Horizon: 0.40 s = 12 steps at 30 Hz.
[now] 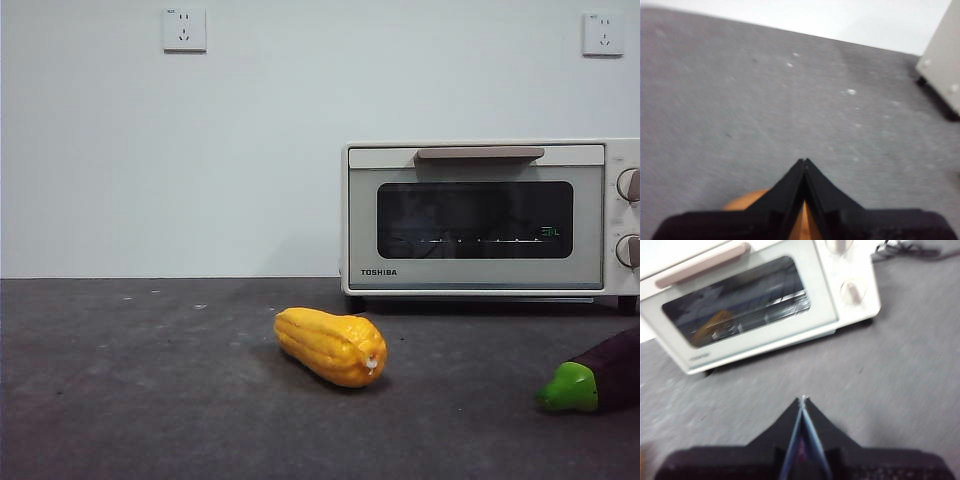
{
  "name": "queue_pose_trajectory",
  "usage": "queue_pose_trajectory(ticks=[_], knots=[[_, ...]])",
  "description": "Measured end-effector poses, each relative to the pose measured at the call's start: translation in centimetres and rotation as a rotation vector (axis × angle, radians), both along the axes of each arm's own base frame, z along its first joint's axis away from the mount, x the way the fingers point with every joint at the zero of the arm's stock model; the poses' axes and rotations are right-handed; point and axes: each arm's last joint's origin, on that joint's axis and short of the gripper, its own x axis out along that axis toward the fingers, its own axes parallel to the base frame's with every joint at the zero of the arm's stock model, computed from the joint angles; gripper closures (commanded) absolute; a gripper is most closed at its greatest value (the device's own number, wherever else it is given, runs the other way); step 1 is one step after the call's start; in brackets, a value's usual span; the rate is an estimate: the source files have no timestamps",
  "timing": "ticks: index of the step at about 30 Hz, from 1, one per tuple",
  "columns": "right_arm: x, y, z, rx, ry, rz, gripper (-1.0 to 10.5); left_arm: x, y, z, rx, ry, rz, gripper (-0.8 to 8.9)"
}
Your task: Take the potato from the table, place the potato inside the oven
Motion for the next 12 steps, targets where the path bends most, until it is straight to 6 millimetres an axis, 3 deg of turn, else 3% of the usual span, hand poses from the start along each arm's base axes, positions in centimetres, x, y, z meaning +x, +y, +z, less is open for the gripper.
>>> queue_pose_trajectory(ticks=[2, 7, 12], knots=[[-0.3, 0.1, 0.6, 0.046, 0.03, 0.02, 9.5, 0.1, -0.1, -0.2, -0.1, 0.028, -0.001, 8.19], [-1.8, 0.2, 4.6, 0.114, 0.008, 0.089, 9.5, 0.6, -0.2, -0.4, -0.356, 0.092, 0.012, 8.19], [-3.1, 0.3, 8.0, 0.132, -0.057, 0.118, 9.5, 1.3, -0.5, 1.0, -0.55, -0.002, -0.084, 8.19]])
